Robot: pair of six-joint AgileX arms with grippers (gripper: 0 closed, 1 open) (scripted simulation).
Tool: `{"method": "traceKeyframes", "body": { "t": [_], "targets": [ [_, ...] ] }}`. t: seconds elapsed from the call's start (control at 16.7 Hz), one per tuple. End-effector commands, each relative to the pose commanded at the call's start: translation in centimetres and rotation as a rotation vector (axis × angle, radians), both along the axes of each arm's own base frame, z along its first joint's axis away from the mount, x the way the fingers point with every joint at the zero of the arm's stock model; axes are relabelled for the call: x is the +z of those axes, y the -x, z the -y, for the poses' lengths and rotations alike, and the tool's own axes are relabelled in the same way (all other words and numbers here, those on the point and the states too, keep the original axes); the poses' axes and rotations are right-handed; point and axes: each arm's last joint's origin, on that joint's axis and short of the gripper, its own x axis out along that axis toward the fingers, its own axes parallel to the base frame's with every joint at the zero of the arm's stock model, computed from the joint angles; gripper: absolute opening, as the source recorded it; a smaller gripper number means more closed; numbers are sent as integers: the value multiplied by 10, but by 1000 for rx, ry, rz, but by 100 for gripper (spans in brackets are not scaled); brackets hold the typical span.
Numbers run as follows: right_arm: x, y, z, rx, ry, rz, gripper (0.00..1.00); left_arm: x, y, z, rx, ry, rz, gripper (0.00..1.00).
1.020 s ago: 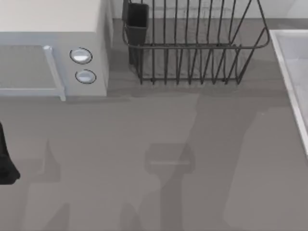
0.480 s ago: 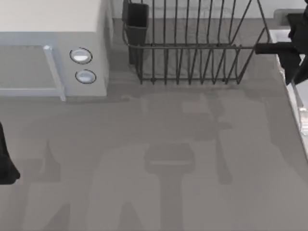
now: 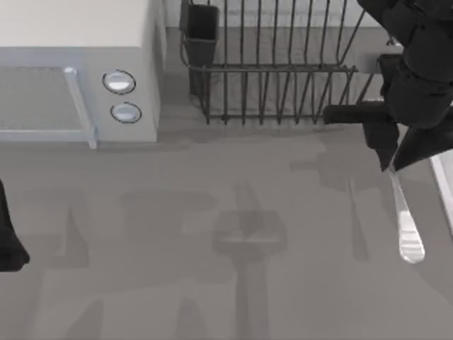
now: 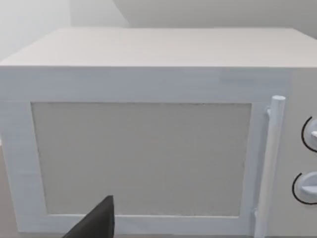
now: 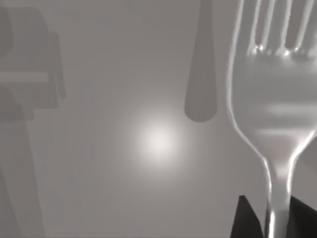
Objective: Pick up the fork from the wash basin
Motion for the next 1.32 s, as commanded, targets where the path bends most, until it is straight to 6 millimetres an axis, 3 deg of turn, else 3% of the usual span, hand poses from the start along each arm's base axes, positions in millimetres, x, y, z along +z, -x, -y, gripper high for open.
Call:
{"method": "traceKeyframes", "body": {
  "t": [0.18, 0.3, 0.78, 1.08, 1.32],
  "targets": [
    [-1, -2, 0, -4, -3, 0, 0, 0, 0, 0, 0, 0, 0, 100],
    [-12, -3, 0, -4, 0, -5, 0, 0, 0, 0, 0, 0, 0, 100],
    [-103, -1, 0, 0, -2, 4, 0, 0, 0, 0, 0, 0, 0, 100],
    [-110, 0, 0, 0, 0, 0, 0, 0, 0, 0, 0, 0, 0, 100],
    [-110, 0, 0, 0, 0, 0, 30, 0, 0, 0, 0, 0, 0, 100]
  ]
}}
